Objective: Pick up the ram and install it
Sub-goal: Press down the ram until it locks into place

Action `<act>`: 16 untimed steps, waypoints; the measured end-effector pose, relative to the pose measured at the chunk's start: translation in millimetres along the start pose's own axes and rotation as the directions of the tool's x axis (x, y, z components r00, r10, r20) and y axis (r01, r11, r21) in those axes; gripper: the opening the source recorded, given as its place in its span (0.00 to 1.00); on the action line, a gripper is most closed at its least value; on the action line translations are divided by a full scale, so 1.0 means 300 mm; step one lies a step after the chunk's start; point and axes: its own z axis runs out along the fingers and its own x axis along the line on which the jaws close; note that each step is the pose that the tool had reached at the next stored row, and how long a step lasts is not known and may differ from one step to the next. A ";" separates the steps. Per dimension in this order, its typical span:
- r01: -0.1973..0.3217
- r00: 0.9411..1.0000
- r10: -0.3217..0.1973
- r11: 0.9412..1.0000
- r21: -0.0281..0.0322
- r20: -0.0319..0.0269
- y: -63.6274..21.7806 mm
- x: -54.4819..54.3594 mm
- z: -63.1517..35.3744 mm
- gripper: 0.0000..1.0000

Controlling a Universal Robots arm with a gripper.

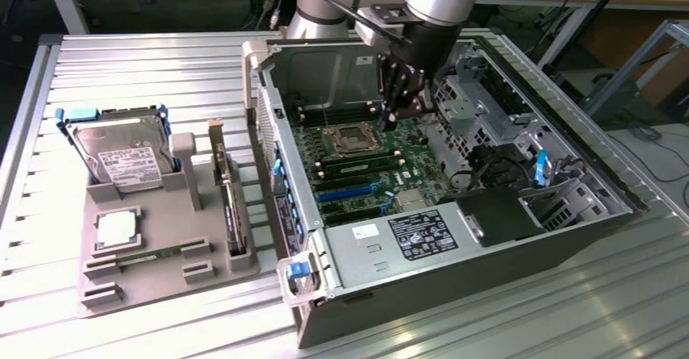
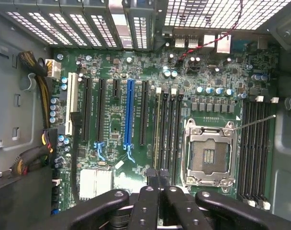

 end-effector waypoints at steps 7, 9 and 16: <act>0.000 1.000 0.000 1.000 0.001 0.000 -0.107 0.005 -0.002 0.11; 0.000 1.000 0.000 1.000 0.001 -0.001 -0.165 0.009 -0.002 0.11; 0.000 1.000 0.000 1.000 0.001 -0.004 -0.169 0.008 -0.002 0.11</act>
